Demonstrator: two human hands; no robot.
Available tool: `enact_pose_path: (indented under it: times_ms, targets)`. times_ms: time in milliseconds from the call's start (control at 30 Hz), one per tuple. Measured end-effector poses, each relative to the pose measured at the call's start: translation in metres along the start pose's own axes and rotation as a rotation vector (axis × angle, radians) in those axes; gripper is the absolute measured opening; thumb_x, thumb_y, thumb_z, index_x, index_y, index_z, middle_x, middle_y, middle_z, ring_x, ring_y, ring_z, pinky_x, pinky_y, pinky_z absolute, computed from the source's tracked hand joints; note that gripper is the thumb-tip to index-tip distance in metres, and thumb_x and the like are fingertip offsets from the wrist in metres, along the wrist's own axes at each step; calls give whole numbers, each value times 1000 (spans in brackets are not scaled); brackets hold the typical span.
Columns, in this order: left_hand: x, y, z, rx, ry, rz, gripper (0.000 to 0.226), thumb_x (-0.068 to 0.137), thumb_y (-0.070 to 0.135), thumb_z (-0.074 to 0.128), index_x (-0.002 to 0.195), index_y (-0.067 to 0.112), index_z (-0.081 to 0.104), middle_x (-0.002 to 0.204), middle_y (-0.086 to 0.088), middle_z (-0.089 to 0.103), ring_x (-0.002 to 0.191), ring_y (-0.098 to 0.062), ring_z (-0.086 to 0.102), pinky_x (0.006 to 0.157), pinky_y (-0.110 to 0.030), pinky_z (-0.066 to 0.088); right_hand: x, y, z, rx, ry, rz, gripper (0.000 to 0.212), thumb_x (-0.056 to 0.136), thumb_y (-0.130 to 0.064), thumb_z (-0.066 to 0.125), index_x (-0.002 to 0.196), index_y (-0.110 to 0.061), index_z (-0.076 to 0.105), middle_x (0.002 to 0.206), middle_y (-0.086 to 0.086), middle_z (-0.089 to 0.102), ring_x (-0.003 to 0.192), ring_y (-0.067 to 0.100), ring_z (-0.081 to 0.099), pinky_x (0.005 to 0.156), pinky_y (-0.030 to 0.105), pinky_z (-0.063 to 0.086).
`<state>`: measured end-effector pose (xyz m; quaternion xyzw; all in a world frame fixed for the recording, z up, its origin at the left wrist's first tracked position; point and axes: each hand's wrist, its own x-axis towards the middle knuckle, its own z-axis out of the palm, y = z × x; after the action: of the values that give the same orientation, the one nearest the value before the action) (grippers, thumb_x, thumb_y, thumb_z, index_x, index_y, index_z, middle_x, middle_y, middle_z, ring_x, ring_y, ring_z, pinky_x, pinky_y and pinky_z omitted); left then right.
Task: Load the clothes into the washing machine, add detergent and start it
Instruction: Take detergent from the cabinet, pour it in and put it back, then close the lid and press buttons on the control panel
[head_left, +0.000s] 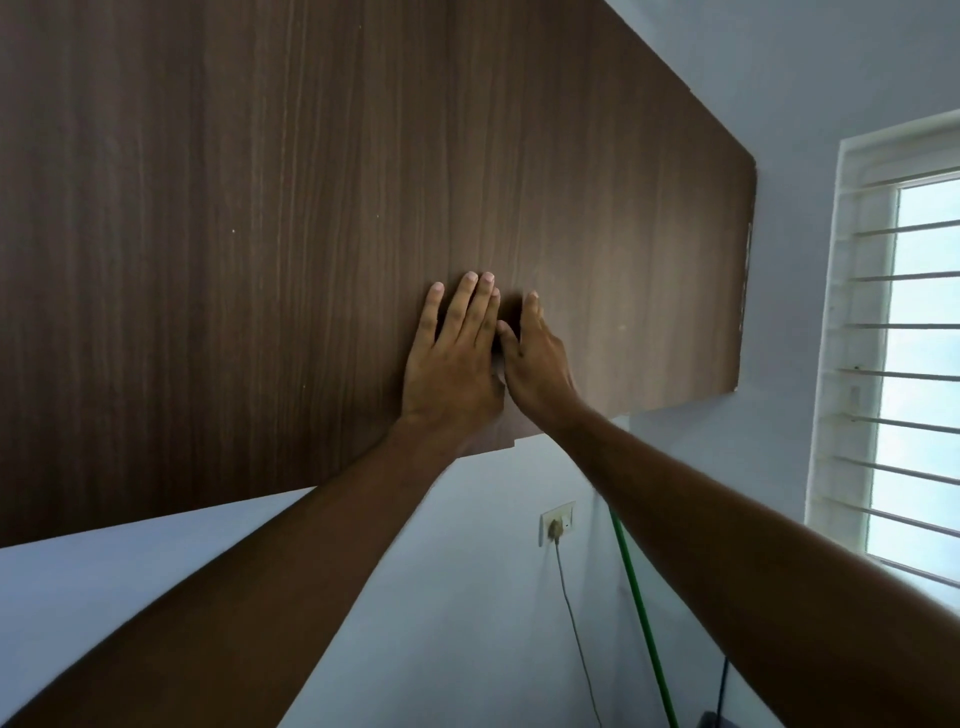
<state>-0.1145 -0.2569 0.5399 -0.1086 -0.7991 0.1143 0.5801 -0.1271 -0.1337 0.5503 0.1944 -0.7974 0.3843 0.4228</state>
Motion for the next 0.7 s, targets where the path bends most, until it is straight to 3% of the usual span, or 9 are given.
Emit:
enact_pose_path:
  times_ms: [133, 267, 333, 433, 500, 633, 700]
  targets:
    - [6, 13, -14, -185, -4, -60, 70, 97, 47, 40, 155, 10, 25, 163, -10, 21, 152, -29, 13, 123, -50, 5, -11, 7, -23, -105, 13, 39, 59, 103, -34, 43, 153, -7, 26, 159, 12, 28, 146, 26, 26, 120, 40, 22]
    - [4, 34, -26, -473, 14, -11, 55, 95, 25, 57, 144, 2, 45, 150, -18, 45, 142, -34, 38, 121, -45, 19, -18, 15, -53, -215, 19, 67, 40, 101, -29, 48, 134, -6, 49, 137, 15, 50, 129, 28, 44, 110, 37, 34]
    - [-1, 48, -30, -639, 26, -42, 46, 93, 15, 60, 136, -1, 53, 139, -19, 55, 131, -36, 50, 115, -45, 31, -23, 21, -68, -314, 56, 34, 34, 101, -28, 47, 125, -6, 54, 129, 14, 55, 123, 27, 48, 106, 38, 37]
    - [-3, 69, -33, -828, 50, -106, 31, 95, 18, 55, 123, 6, 62, 124, -15, 64, 113, -32, 58, 100, -42, 45, -40, 30, -96, -467, 107, -50, 26, 100, -26, 48, 116, -6, 58, 119, 12, 58, 113, 24, 51, 97, 33, 41]
    - [-4, 85, -31, -901, 74, -107, 25, 95, 22, 50, 113, 11, 64, 115, -9, 65, 106, -26, 58, 94, -40, 47, -55, 38, -117, -558, 131, -108, 25, 101, -26, 49, 112, -6, 59, 114, 10, 59, 106, 20, 52, 89, 25, 38]
    - [-13, 124, -29, -1005, 57, -107, 21, 94, 23, 49, 107, 15, 65, 111, -3, 65, 107, -20, 56, 93, -34, 42, -84, 59, -160, -668, 152, -103, 21, 100, -26, 51, 104, -8, 61, 107, 9, 59, 98, 19, 53, 84, 28, 42]
    - [-18, 146, -29, -1068, 15, -104, 22, 95, 23, 50, 107, 15, 66, 113, -2, 65, 109, -20, 55, 94, -29, 38, -101, 71, -183, -718, 142, -76, 19, 99, -25, 52, 100, -8, 61, 103, 8, 59, 95, 18, 52, 81, 25, 37]
